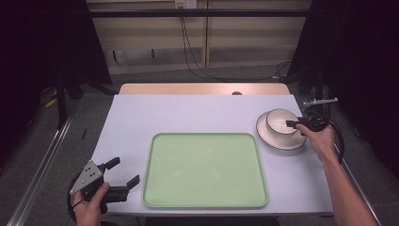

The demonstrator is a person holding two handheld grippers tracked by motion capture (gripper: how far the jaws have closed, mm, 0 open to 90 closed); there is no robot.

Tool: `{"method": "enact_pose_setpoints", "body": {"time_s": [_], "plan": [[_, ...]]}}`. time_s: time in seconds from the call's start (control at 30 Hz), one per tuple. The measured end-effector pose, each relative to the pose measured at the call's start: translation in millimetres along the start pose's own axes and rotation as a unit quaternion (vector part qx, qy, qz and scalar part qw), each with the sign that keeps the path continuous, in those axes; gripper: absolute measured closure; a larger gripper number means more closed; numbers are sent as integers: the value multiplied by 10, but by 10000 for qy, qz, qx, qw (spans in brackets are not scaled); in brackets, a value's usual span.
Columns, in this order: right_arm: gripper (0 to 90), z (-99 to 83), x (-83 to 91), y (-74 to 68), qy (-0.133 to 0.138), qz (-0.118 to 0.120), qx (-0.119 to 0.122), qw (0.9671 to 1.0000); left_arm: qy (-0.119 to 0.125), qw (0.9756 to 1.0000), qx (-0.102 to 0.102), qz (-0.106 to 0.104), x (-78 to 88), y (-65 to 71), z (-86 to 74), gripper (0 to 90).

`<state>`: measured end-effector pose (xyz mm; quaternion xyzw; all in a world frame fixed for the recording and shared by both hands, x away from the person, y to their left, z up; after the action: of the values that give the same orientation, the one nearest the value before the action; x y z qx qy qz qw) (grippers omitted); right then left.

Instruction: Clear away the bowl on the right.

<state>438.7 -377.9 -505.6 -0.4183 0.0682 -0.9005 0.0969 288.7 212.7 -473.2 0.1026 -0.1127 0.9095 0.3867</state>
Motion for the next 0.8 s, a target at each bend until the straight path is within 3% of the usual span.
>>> {"method": "enact_pose_setpoints", "body": {"time_s": [0.4, 0.5, 0.63, 0.8], "plan": [[700, -61, -72, 44, -241, -79, -260, 9993, 31, 10000, -15, -30, 6, 4, 11, 19], [719, -56, -76, 41, -231, -89, -331, 9991, 29, 10000, 1, -28, 10, 5, 6, 19], [810, -41, -99, 37, -206, -91, -304, 9993, 23, 10000, -21, -11, 16, -3, 8, 19], [824, -32, -99, 28, -163, 11, -392, 9991, 48, 10000, -3, -23, 18, -1, 13, 19]]}}
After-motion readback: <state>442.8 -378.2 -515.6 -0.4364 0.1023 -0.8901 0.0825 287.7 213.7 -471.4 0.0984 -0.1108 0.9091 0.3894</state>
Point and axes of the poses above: each handheld gripper's, and its own axes: x roughly backward along the jaws, z roughly out of its top, y roughly to its right, the point moved 9 cm from there along -x, roughly forward along the jaws, and after that the axes turned 13 degrees about -x, right-handed, at the moved point
